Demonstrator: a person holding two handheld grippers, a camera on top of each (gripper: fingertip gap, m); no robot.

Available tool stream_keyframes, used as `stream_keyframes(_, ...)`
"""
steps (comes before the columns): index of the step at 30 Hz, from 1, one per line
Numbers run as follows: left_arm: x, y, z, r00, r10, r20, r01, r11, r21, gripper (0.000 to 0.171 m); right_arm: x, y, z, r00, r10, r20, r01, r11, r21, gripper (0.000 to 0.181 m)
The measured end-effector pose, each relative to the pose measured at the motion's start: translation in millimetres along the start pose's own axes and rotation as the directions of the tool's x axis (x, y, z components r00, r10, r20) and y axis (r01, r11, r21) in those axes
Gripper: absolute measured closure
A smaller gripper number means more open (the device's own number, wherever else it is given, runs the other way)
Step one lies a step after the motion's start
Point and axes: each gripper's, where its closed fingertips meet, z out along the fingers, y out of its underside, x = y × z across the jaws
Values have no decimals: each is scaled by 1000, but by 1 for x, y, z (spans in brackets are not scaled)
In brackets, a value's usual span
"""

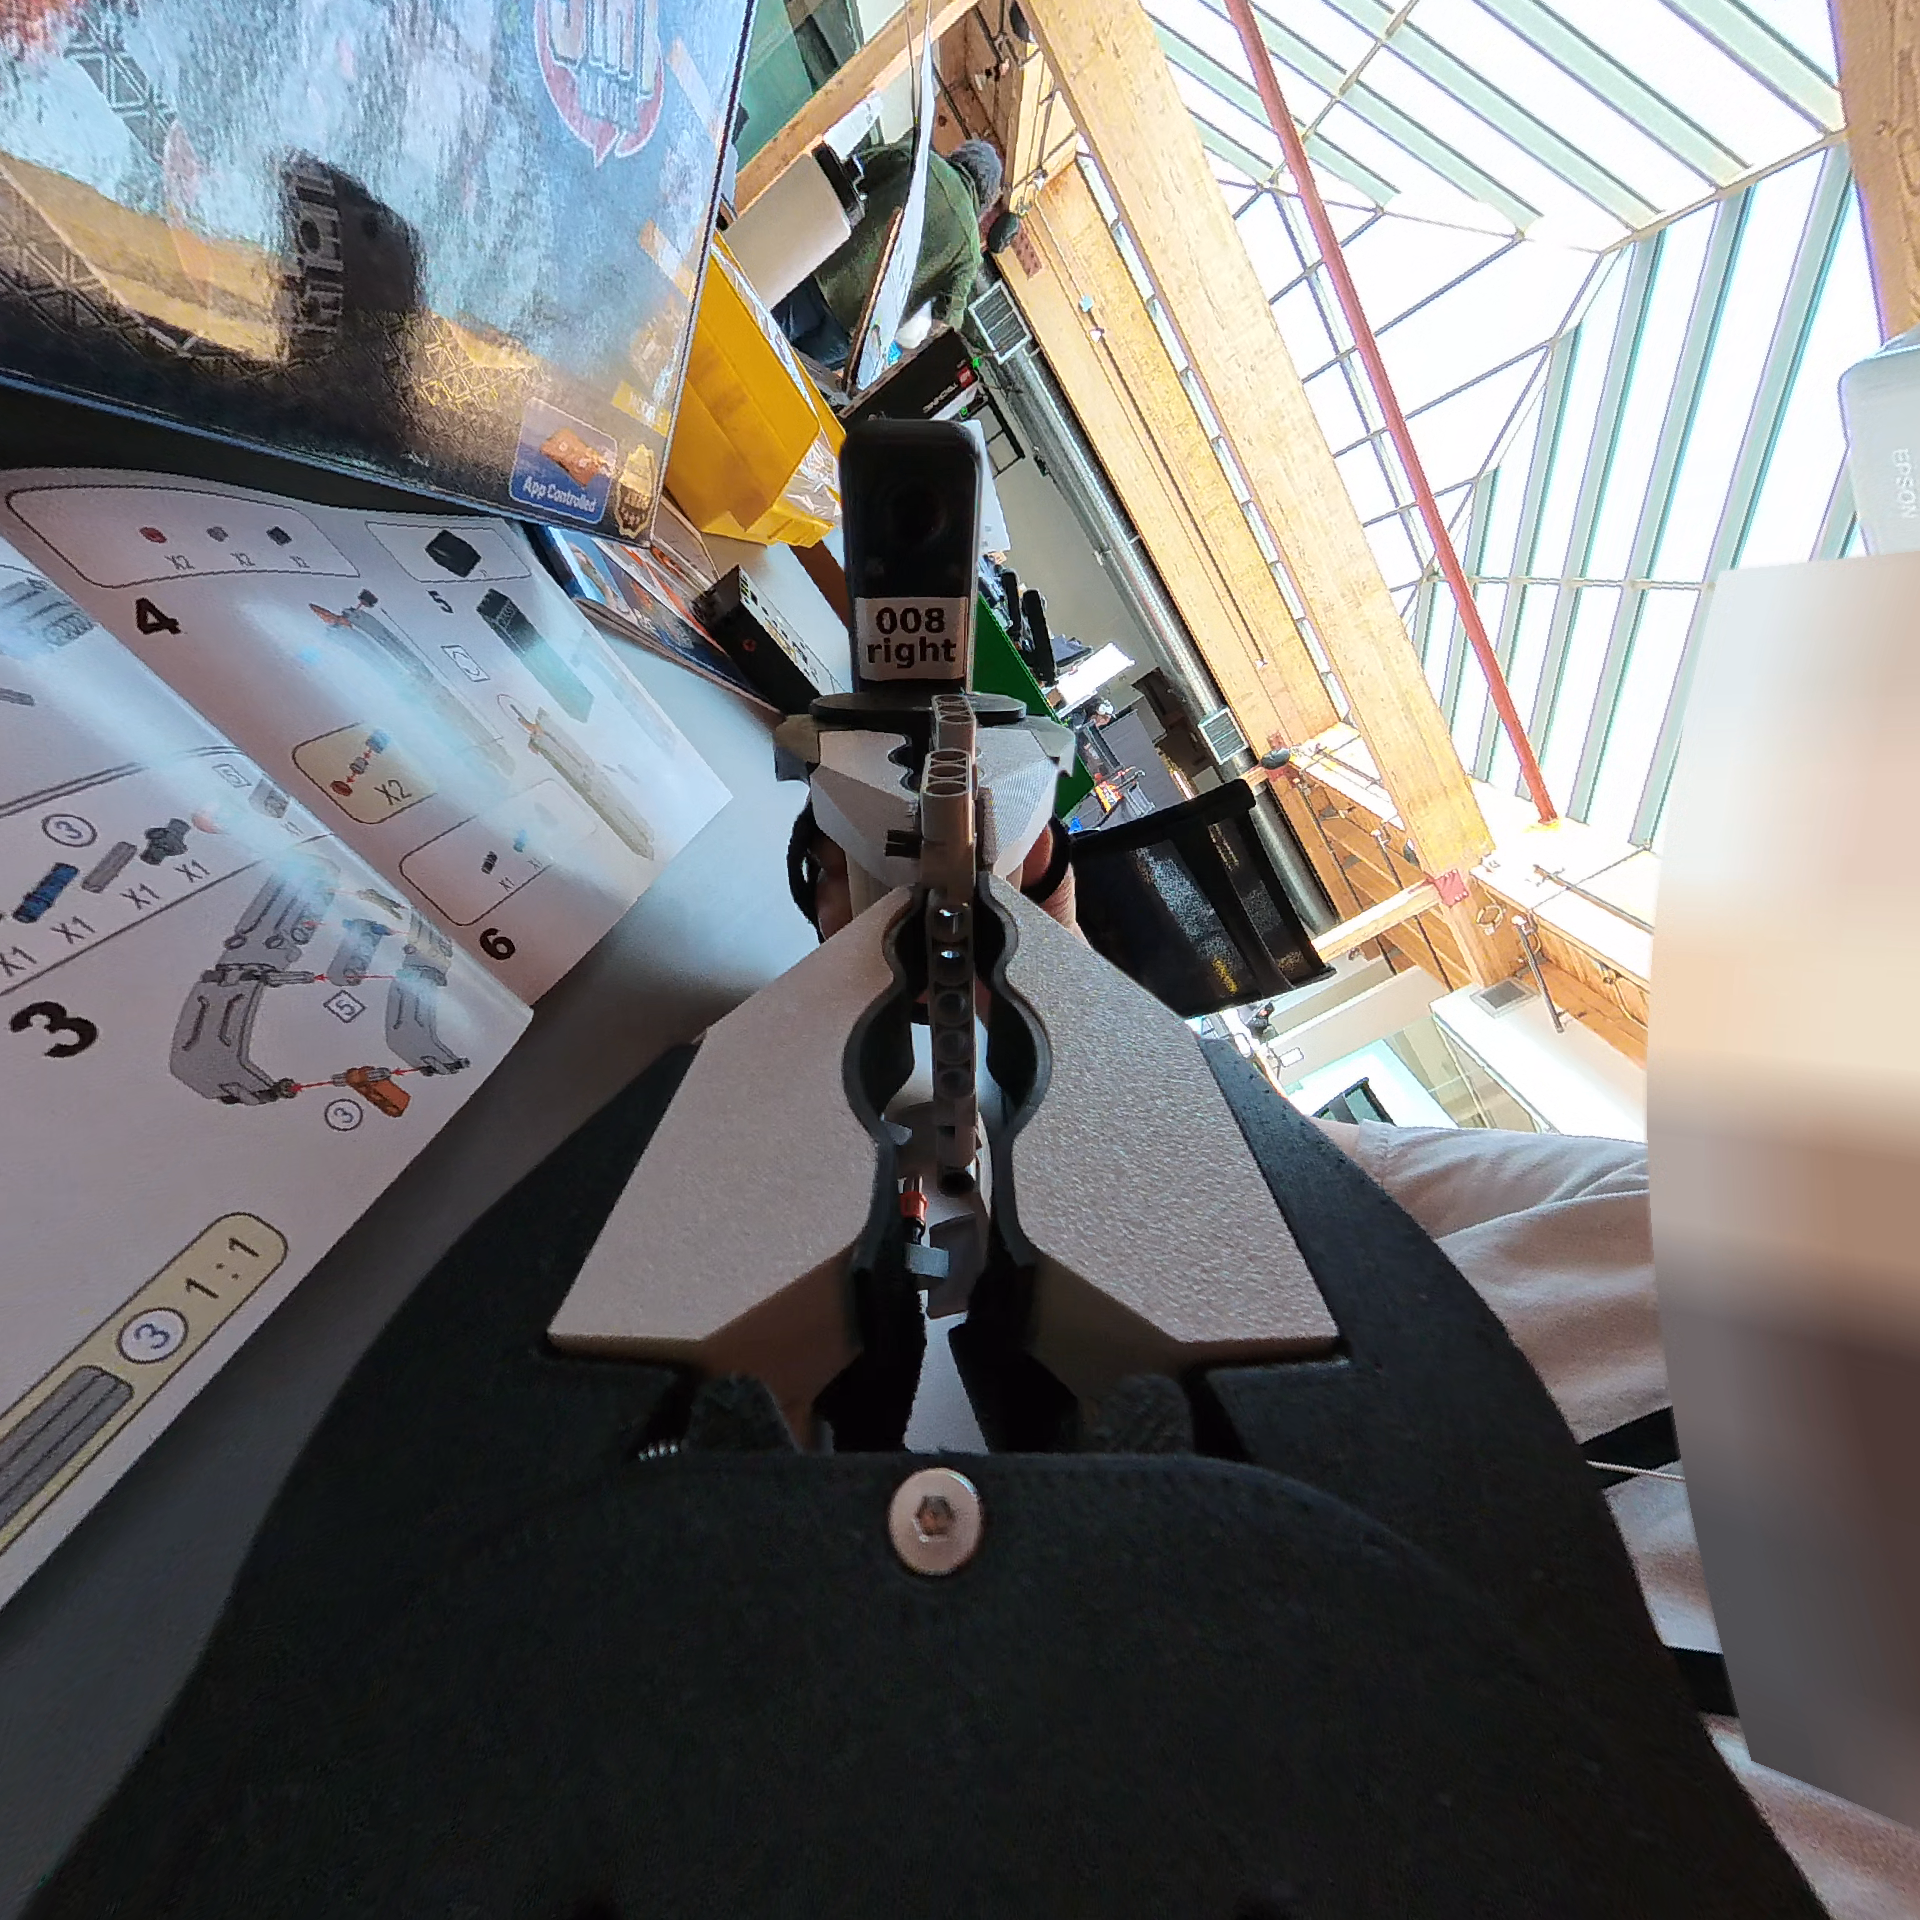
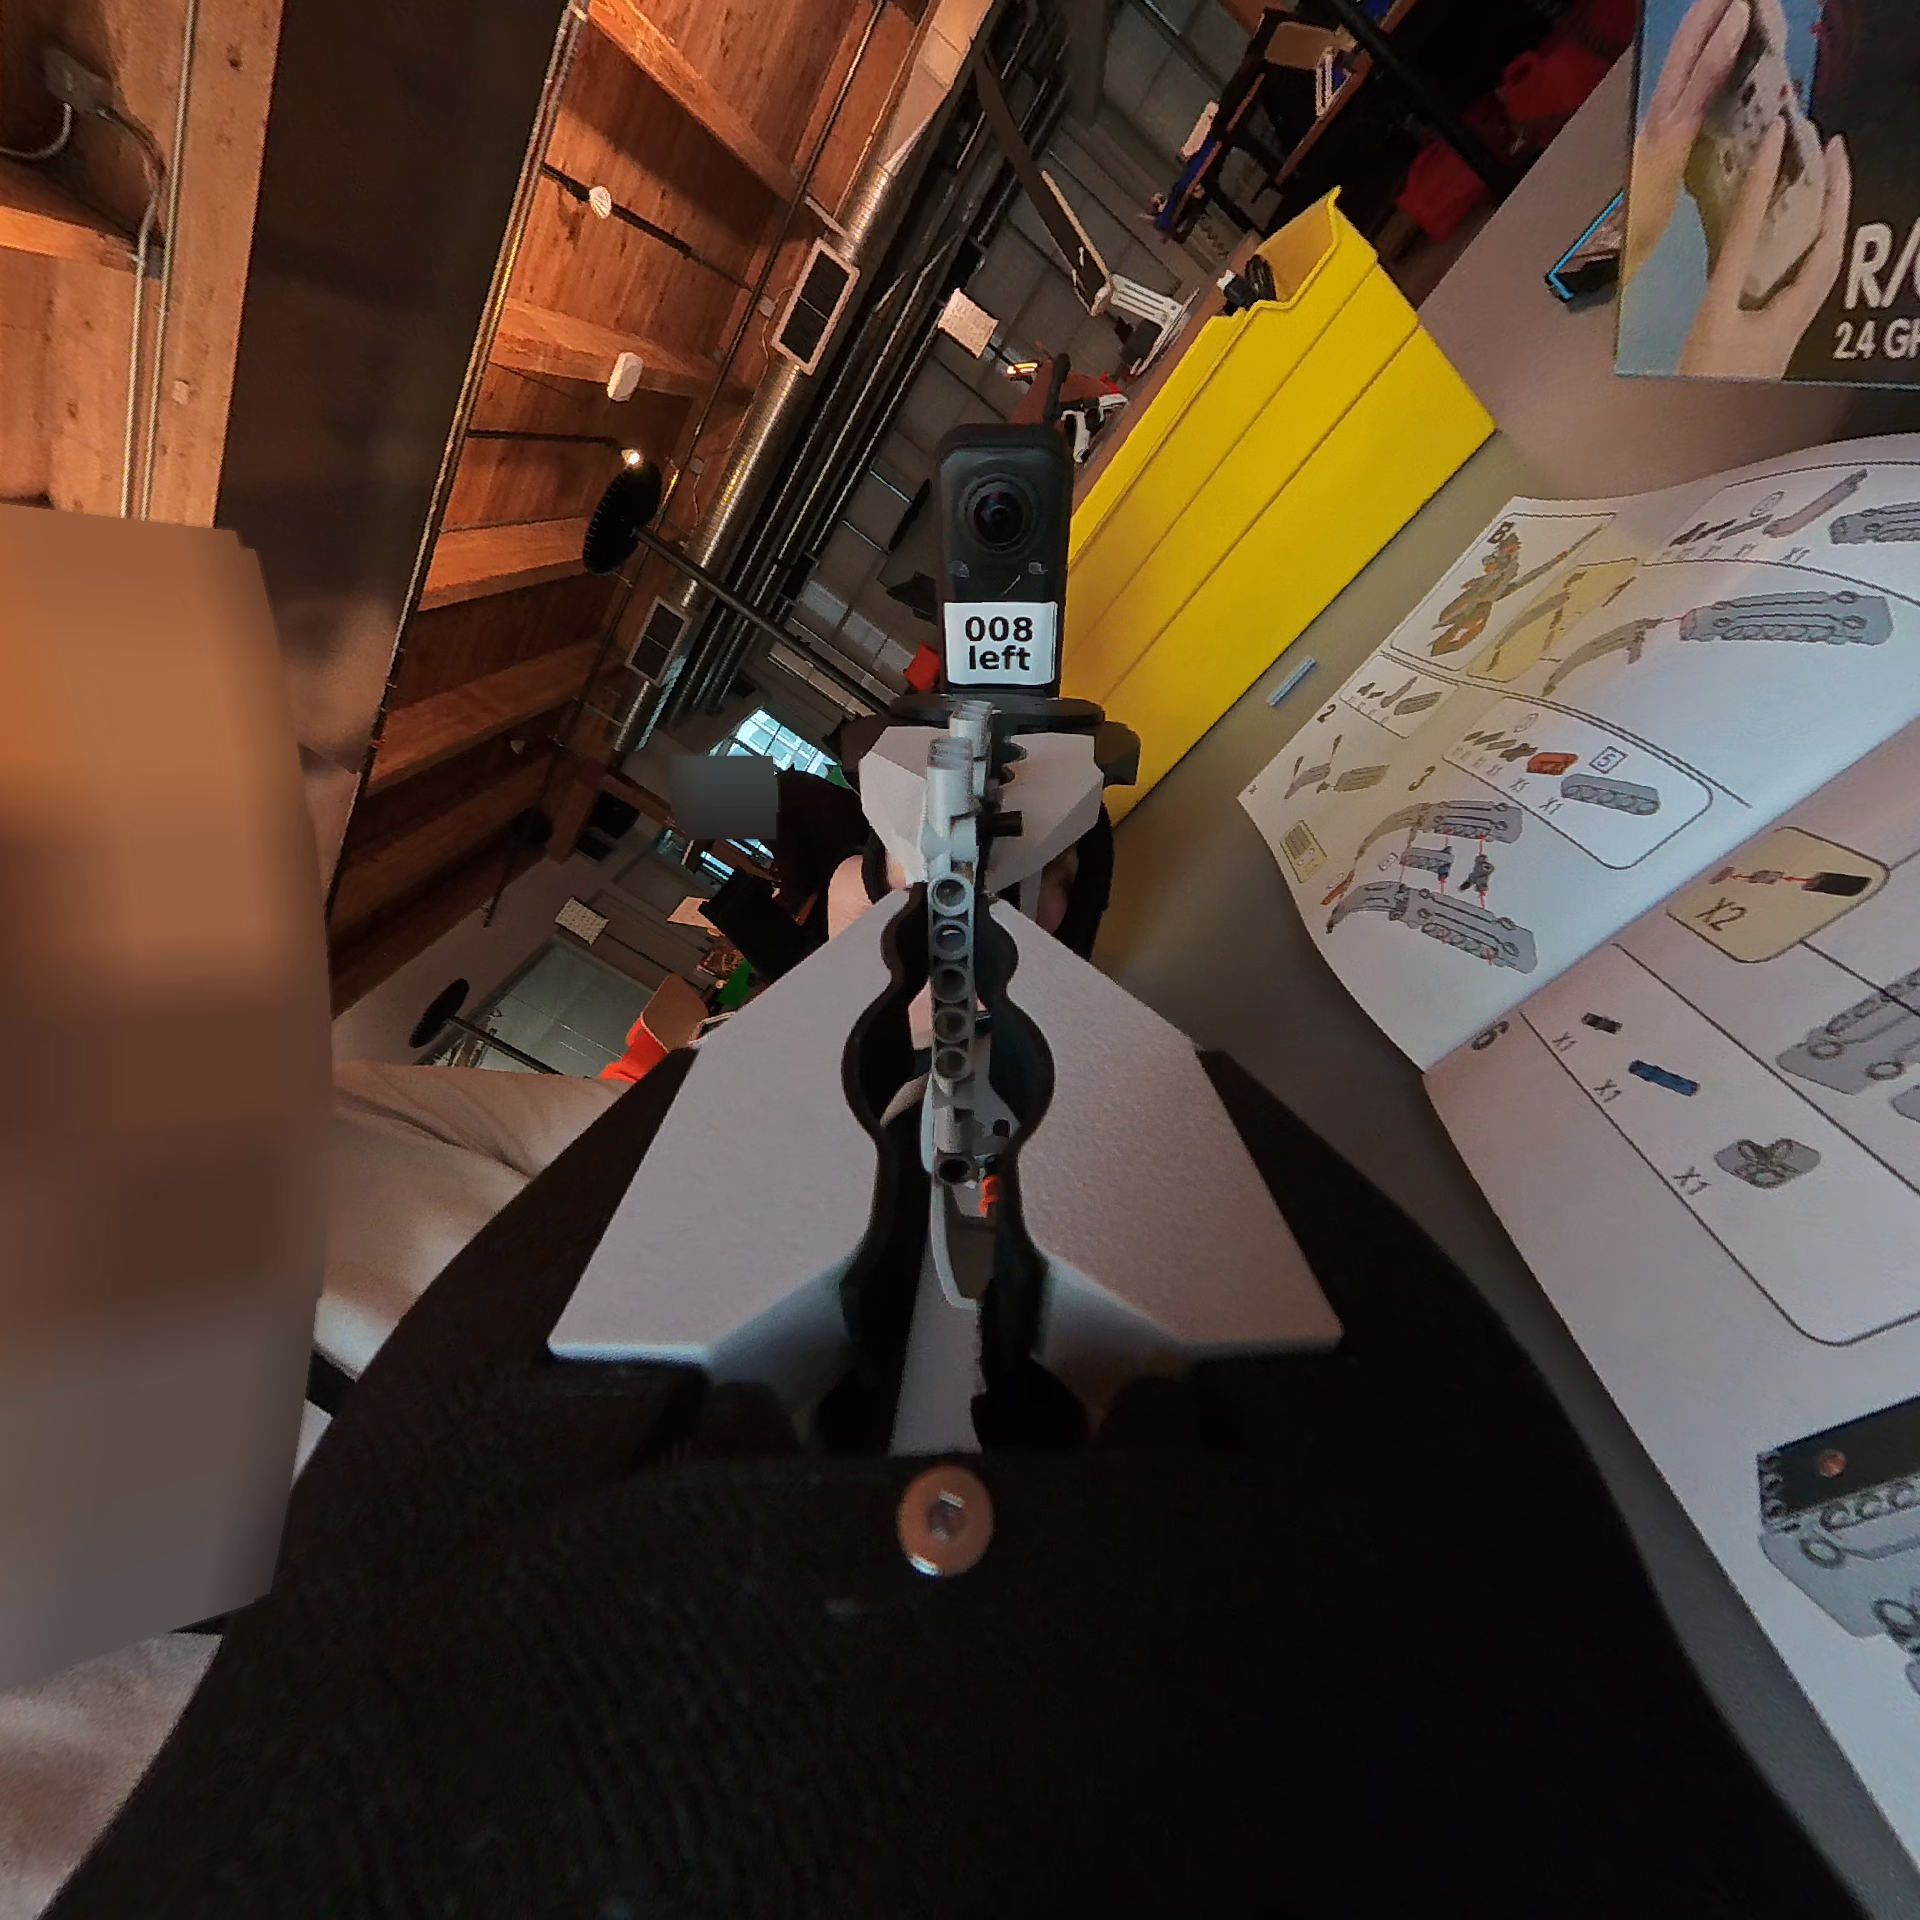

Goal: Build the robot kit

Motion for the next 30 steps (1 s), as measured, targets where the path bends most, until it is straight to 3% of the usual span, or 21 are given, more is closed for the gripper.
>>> stream_keyframes(14,-2,9,2,994,93,61,-87,993,-84,167,1,8,-3,1000,26,-6,-26,998,-62,177)
stream_keyframes(20,-3,13,3,998,45,34,-42,994,-103,167,3,12,-4,997,-51,-52,45,993,-110,176)
stream_keyframes(30,0,14,2,999,44,13,-42,993,-113,167,0,14,-2,999,-29,-20,26,994,-110,177)
